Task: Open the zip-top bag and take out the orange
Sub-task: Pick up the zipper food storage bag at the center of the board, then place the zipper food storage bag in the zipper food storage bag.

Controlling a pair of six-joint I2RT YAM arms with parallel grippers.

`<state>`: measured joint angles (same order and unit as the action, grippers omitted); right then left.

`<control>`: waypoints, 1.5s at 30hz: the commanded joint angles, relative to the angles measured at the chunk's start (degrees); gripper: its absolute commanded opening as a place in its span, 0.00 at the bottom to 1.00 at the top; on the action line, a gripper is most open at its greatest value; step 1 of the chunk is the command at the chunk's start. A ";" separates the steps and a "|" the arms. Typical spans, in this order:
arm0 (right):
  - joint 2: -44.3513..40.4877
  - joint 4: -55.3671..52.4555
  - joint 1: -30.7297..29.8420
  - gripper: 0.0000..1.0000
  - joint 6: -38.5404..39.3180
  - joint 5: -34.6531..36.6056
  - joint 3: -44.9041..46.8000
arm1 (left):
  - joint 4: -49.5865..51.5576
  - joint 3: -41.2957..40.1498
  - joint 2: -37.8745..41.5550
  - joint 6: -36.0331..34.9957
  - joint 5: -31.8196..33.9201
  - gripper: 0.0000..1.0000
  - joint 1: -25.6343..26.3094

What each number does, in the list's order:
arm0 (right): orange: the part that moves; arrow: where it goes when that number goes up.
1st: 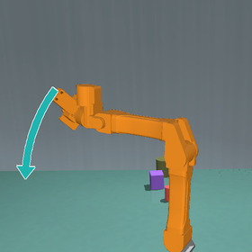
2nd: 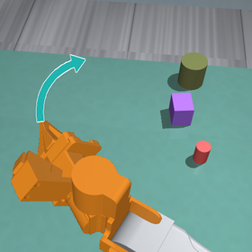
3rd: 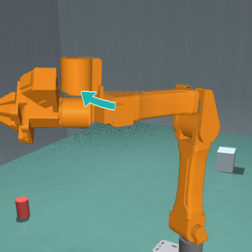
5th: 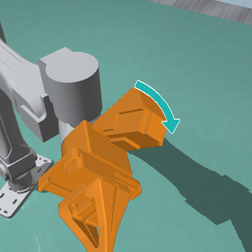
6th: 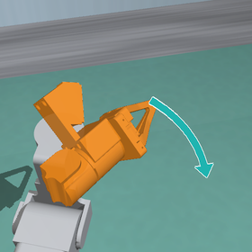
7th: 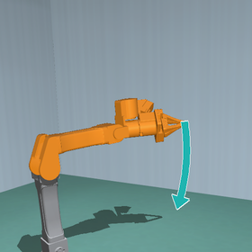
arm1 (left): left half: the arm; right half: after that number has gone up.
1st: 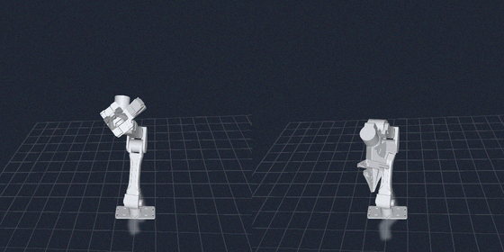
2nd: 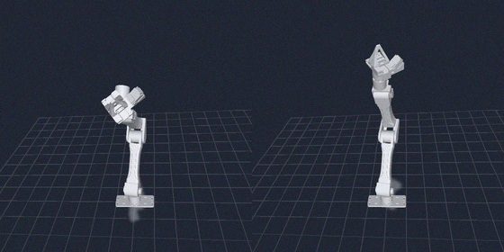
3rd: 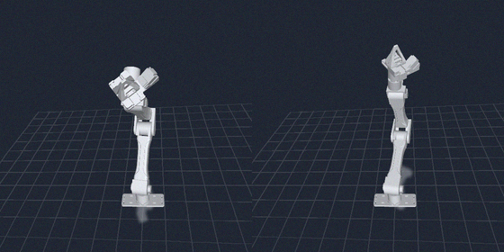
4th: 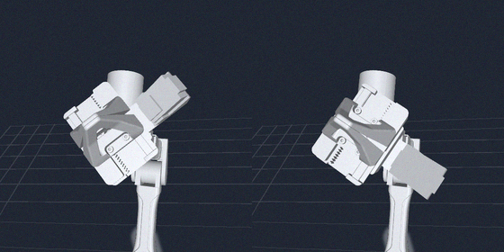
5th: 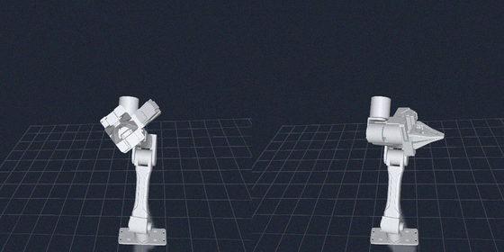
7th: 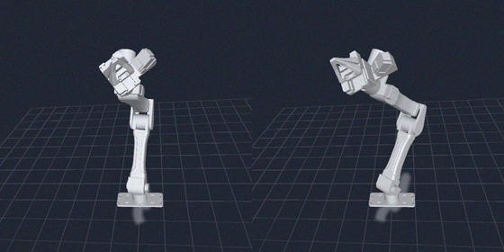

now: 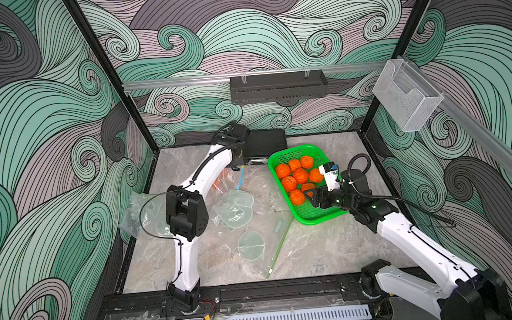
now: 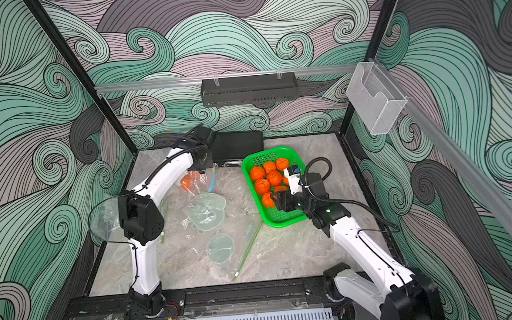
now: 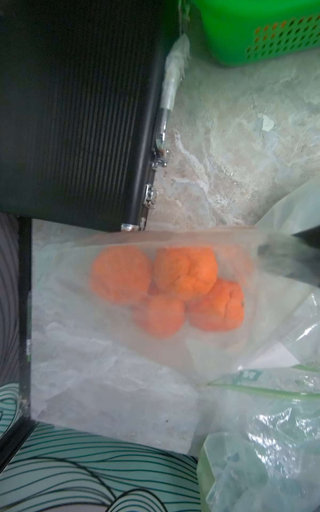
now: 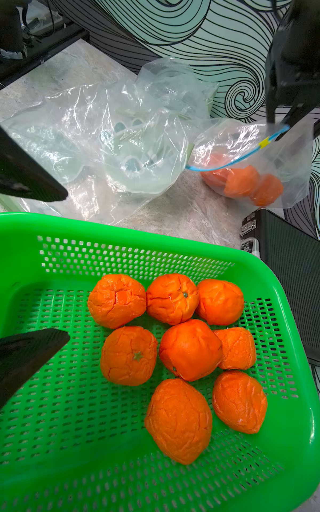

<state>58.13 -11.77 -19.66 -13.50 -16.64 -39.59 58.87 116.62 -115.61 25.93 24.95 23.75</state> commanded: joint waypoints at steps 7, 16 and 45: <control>-0.22 0.89 -0.76 0.71 0.41 -1.70 0.89 | 6.98 13.43 8.40 -4.65 -3.81 0.00 -3.93; -0.10 0.89 -1.17 0.71 0.66 -1.11 0.83 | 13.22 17.04 18.63 -4.49 -21.63 0.00 -4.49; -0.37 1.05 -1.26 0.72 0.76 -0.77 1.26 | -9.42 -39.75 40.36 6.05 -37.49 0.00 -10.54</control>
<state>58.19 -11.38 -20.64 -13.47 -17.26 -39.05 53.19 73.36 -73.49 31.16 -21.28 15.03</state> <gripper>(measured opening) 0.715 0.047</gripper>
